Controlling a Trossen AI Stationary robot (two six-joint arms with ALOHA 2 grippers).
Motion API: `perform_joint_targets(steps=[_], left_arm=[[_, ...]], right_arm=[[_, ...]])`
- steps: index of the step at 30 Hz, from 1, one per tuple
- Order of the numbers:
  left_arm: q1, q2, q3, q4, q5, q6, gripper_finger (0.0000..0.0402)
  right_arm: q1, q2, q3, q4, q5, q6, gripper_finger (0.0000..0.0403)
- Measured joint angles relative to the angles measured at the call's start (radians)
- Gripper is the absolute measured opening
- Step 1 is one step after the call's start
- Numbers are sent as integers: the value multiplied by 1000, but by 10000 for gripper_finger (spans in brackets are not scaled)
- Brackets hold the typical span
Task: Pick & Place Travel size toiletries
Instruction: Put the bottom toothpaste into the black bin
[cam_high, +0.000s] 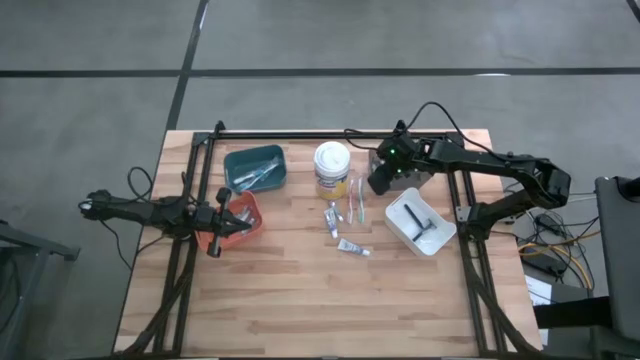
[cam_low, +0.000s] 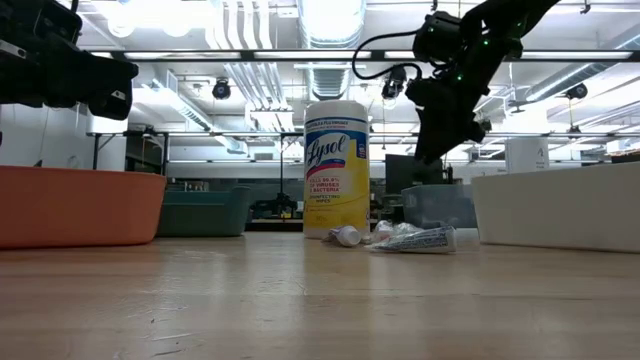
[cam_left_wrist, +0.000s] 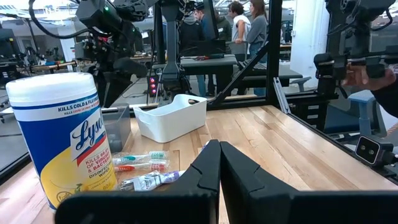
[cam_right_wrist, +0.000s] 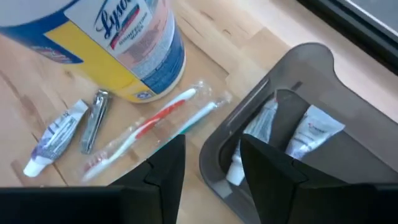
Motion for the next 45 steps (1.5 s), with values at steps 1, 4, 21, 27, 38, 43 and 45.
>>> perform_joint_targets(steps=[1,4,21,27,38,43,45], left_arm=[[0,0,0,0,0,0,7],[0,0,0,0,0,0,7],[0,0,0,0,0,0,7],[0,0,0,0,0,0,7],[0,0,0,0,0,0,7],[0,0,0,0,0,0,7],[0,0,0,0,0,0,7]], right_arm=[[2,0,0,6,-1,0,152],[17,0,1,11,-2,0,155],[249,0,146,12,-18,-95,158],[333,0,165,12,-17,-113,157],[496,0,124,12,-17,-108,157],[575,0,107,15,-17,-105,157],[603,0,98,20,-17,-105,157]])
